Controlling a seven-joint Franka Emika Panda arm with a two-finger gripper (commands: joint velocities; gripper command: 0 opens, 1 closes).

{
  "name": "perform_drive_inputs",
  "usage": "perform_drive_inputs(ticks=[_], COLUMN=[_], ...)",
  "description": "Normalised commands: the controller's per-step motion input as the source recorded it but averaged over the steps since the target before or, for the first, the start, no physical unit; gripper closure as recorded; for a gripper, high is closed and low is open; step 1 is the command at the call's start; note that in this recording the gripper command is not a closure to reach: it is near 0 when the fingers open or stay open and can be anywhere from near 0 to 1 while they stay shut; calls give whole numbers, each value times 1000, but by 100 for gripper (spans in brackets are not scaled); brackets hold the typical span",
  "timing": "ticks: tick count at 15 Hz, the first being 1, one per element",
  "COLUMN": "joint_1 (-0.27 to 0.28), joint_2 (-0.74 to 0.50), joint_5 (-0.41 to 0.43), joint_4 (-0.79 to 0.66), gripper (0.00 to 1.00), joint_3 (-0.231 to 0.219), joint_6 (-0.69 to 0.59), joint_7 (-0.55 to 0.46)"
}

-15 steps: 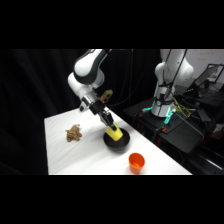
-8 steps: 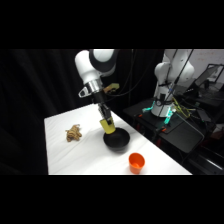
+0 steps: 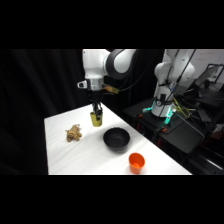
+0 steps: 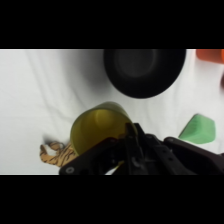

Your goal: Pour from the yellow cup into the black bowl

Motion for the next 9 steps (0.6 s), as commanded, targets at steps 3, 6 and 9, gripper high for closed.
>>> perform_drive_inputs(ticks=[3, 6, 9], joint_1=[-62, -79, -51], joint_2=[166, 243, 332], joint_5=[-493, -209, 27], joint_4=[274, 362, 311], gripper=[15, 15, 15], joint_3=[-252, -152, -22], joint_6=[65, -78, -56], joint_7=[458, 238, 120])
